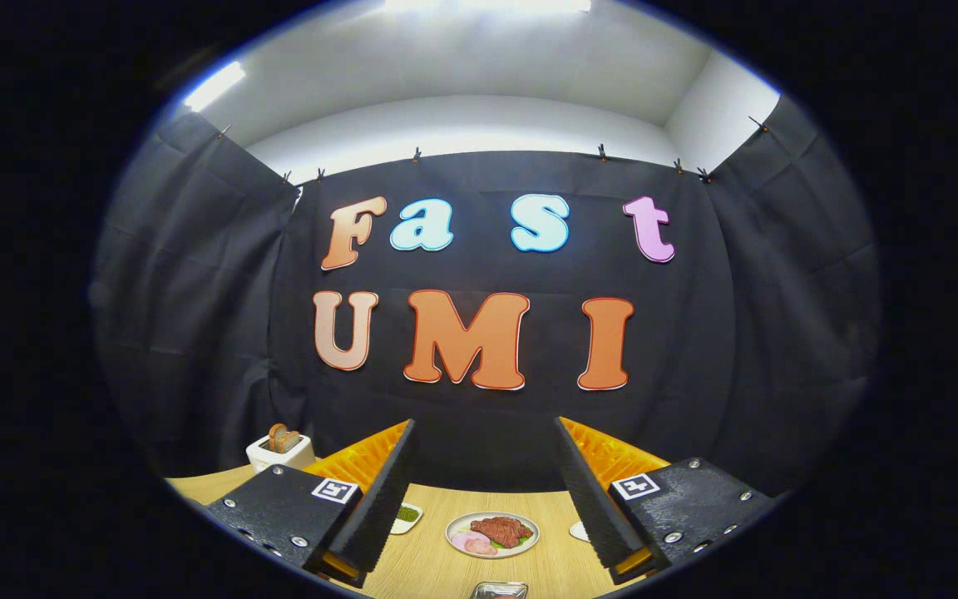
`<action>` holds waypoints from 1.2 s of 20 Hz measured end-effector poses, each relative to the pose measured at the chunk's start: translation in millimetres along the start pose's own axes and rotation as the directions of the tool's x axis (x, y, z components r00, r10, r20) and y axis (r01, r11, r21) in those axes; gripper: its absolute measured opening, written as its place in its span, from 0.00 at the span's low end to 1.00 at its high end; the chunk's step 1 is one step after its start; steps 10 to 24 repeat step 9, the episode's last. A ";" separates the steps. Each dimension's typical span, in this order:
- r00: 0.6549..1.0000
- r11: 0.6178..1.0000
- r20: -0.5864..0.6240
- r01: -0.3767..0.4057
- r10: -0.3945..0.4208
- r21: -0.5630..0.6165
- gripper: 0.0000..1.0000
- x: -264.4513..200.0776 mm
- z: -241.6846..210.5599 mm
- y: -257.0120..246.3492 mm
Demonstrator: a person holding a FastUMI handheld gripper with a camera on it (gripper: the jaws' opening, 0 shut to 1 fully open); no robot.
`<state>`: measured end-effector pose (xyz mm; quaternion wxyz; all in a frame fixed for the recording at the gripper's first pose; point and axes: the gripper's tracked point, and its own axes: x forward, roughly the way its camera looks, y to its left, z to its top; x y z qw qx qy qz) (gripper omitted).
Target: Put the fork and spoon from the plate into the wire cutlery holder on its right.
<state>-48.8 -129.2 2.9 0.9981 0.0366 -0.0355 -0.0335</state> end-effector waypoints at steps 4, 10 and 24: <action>0.999 0.999 0.015 -0.041 0.041 -0.005 0.95 -8.9 7.3 14.0; 0.997 0.997 0.045 -0.064 0.067 -0.053 0.96 -4.8 14.1 23.6; 0.997 0.997 0.045 -0.064 0.067 -0.053 0.96 -4.8 14.1 23.6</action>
